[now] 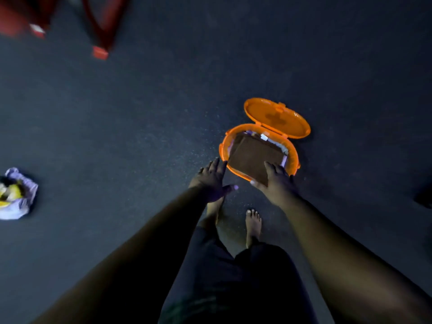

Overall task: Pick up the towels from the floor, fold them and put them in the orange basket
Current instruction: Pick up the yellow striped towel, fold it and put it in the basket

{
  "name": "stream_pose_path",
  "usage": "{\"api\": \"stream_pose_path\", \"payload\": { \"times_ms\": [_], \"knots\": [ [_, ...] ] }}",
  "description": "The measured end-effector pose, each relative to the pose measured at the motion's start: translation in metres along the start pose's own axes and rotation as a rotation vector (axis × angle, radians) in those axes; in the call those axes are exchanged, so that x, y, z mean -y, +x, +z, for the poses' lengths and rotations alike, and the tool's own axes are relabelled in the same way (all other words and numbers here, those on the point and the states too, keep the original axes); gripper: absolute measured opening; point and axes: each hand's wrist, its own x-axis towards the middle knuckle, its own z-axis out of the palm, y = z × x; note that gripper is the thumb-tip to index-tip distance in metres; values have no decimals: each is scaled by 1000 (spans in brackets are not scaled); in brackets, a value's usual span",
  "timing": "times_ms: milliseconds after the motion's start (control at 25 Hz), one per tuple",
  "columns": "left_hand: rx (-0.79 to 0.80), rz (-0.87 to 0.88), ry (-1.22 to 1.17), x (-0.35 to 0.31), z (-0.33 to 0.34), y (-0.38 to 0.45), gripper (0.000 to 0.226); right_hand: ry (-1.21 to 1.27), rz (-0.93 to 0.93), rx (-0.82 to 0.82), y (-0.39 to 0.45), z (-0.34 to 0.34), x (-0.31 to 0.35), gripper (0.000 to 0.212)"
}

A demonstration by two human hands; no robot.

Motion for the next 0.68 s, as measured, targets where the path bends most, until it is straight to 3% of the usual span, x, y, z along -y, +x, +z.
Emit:
{"api": "stream_pose_path", "payload": {
  "times_ms": [120,320,680],
  "knots": [
    [-186,-97,-112,7,-1,-98,103,-101,-173,-44,-76,-43,68,91],
    [-392,-274,-309,33,13,-222,104,-377,-462,-52,-145,-54,153,92],
    [-587,-640,-613,167,125,-417,103,-677,-861,48,-263,58,348,95]
  ]
}}
